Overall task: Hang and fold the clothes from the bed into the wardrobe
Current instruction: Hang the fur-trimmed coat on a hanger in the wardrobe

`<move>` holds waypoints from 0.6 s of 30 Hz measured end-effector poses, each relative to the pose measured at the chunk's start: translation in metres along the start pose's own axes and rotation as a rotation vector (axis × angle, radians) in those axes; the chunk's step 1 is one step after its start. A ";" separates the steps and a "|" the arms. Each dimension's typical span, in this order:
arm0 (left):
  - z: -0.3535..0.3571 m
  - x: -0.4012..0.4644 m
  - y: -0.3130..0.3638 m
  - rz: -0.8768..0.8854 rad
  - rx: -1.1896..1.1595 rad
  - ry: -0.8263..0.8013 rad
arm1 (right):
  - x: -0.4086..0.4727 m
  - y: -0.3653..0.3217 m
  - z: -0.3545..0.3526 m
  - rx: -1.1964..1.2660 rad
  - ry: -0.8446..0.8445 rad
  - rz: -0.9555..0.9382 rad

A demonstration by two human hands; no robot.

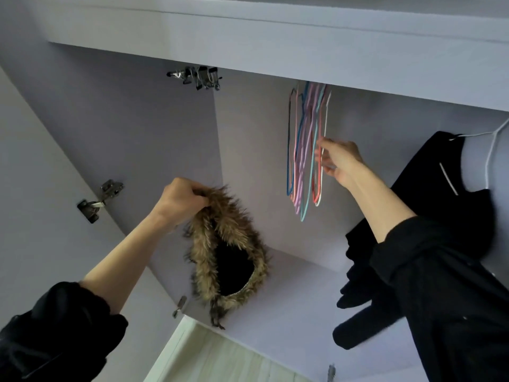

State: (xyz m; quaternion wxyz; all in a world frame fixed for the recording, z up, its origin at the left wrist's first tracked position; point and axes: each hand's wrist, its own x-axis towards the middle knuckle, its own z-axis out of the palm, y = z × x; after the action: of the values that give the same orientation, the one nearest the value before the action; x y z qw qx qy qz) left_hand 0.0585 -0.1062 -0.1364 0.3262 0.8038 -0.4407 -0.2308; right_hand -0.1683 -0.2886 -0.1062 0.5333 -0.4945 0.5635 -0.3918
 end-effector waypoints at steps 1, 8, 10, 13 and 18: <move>-0.002 0.001 0.001 0.000 0.007 0.004 | 0.003 -0.001 0.002 0.003 0.013 -0.018; -0.005 0.013 -0.004 -0.018 0.023 0.005 | 0.016 0.000 -0.002 0.050 0.160 -0.083; -0.003 0.012 -0.004 -0.022 0.028 0.000 | 0.016 0.000 -0.008 0.079 0.220 -0.141; -0.001 0.009 -0.005 -0.023 -0.002 0.012 | 0.011 0.000 -0.018 0.176 0.227 -0.177; -0.005 0.005 -0.005 -0.032 -0.078 0.008 | -0.001 0.017 -0.035 0.116 0.256 -0.190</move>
State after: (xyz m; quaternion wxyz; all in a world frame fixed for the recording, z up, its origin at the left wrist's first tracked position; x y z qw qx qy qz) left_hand 0.0666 -0.1068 -0.1371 0.3553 0.7985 -0.4169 -0.2497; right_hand -0.2050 -0.2868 -0.1177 0.4454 -0.4601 0.5538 -0.5322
